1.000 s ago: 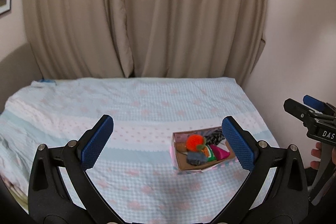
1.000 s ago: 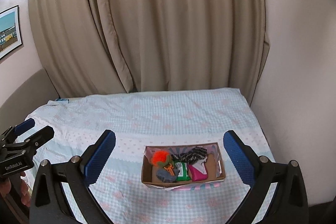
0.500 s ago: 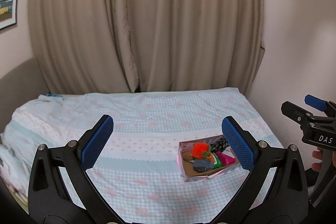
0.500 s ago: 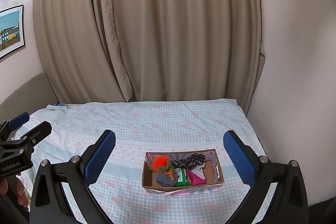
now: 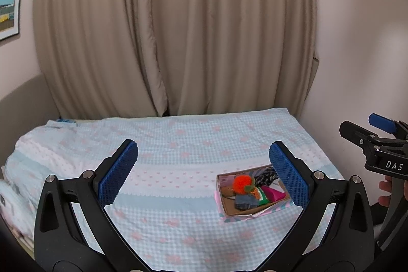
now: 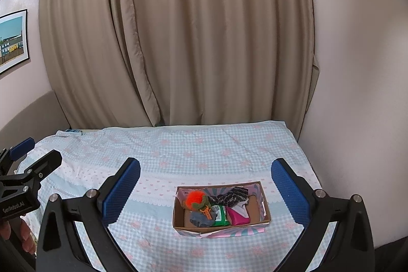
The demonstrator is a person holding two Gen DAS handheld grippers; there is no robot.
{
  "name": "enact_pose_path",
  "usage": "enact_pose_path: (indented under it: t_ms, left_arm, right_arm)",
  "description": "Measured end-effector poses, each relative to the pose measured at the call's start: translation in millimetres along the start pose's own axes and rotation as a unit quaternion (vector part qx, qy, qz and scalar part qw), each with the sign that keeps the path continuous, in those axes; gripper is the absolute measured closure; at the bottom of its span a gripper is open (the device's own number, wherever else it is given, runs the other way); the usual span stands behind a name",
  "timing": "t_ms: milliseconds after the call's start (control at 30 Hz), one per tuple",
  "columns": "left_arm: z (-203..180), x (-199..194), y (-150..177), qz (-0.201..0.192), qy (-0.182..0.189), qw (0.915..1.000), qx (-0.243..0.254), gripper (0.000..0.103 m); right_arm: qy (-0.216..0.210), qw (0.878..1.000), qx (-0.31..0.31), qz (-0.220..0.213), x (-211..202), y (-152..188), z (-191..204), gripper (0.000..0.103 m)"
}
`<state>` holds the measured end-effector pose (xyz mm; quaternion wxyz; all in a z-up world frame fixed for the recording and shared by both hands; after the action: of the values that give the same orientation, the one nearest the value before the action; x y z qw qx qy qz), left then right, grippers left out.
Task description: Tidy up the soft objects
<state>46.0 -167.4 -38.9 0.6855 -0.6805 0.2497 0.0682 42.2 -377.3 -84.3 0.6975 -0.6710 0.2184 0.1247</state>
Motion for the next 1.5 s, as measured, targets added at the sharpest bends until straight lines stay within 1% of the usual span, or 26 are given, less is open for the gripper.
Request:
enact_pose_path:
  t_ms: [733,1100,1500]
  left_arm:
    - [-1,-3,1,-0.003,0.003,1.0,0.004,0.0]
    - [-4,-1,0,-0.007,-0.007,0.9999,0.003,0.0]
    - [-1,2,-2,-0.009,-0.005,0.9999,-0.004,0.0]
  right_arm:
    - [0.004,1.0,0.0,-0.003,-3,-2,1,0.001]
    - [0.004,1.0,-0.001,-0.002,-3,-3,2,0.001]
    - [0.007,1.0,-0.003,-0.004,0,-10,4,0.001]
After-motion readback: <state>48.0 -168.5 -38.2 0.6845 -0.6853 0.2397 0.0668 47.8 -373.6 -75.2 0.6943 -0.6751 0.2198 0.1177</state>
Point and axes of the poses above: each gripper's, at about its wrist camera, not at the fingertips, and x roughly the way its jaws point, z to its left, y to its underside, the point moved 2 cm from there along x, roughly the way its jaws point, and after that the axes turned 4 degrees about y, right-handed, at the moved point
